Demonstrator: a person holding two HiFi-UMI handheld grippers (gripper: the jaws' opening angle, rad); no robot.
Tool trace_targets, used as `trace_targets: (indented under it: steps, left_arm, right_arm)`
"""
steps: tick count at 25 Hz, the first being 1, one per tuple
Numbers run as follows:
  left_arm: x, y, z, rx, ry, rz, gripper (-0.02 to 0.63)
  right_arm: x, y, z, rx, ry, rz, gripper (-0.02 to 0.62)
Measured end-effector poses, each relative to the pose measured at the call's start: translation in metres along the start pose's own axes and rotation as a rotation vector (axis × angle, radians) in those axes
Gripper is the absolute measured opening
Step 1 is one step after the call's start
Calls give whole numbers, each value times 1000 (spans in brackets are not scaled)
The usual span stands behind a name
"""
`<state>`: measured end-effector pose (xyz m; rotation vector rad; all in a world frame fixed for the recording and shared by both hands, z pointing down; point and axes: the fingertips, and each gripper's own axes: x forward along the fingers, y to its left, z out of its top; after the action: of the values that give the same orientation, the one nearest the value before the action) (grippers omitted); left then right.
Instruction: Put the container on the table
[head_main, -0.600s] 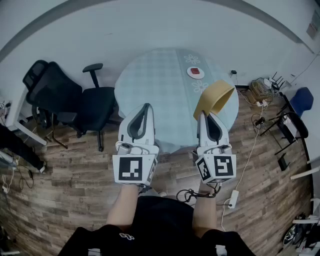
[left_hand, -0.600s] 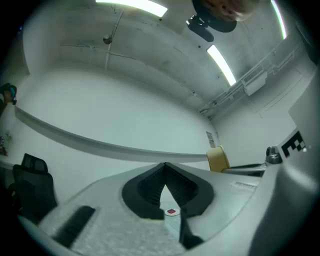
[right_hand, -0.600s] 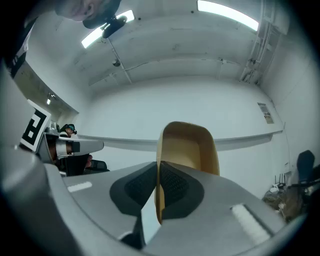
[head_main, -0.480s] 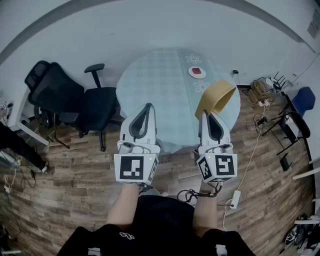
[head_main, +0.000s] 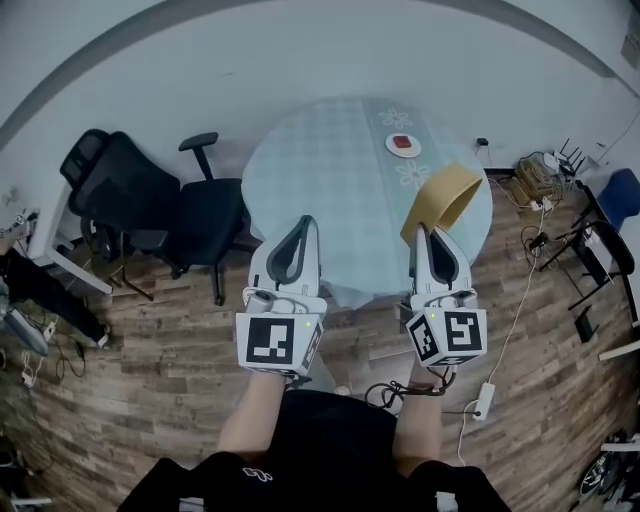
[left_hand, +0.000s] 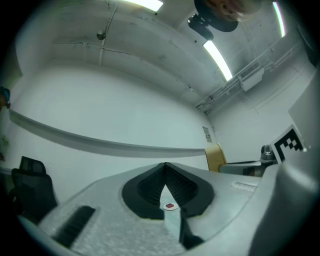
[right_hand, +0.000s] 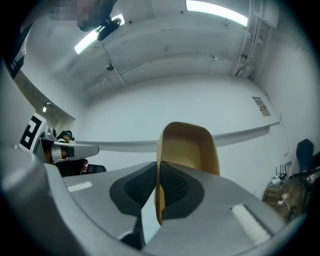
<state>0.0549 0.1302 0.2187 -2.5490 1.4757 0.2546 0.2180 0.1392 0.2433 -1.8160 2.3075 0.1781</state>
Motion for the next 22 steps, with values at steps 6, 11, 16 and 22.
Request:
trace_targets:
  steps: [6,11,16,22]
  left_arm:
    - [23,23,-20,-11,23,13,3]
    - [65,42,-37,-27,39,-7,3]
    - [112,78,-60,-26,86,-10,3]
    - [160,115,-103,2,192,-66,3]
  right_arm:
    - [31,-4,-16,-3,15,5,26]
    - [77,-19,-26,1,24,-12,26]
    - [129,-24,-51,28,55,-20,26]
    - [190,-40,-90,113,73,-90,26]
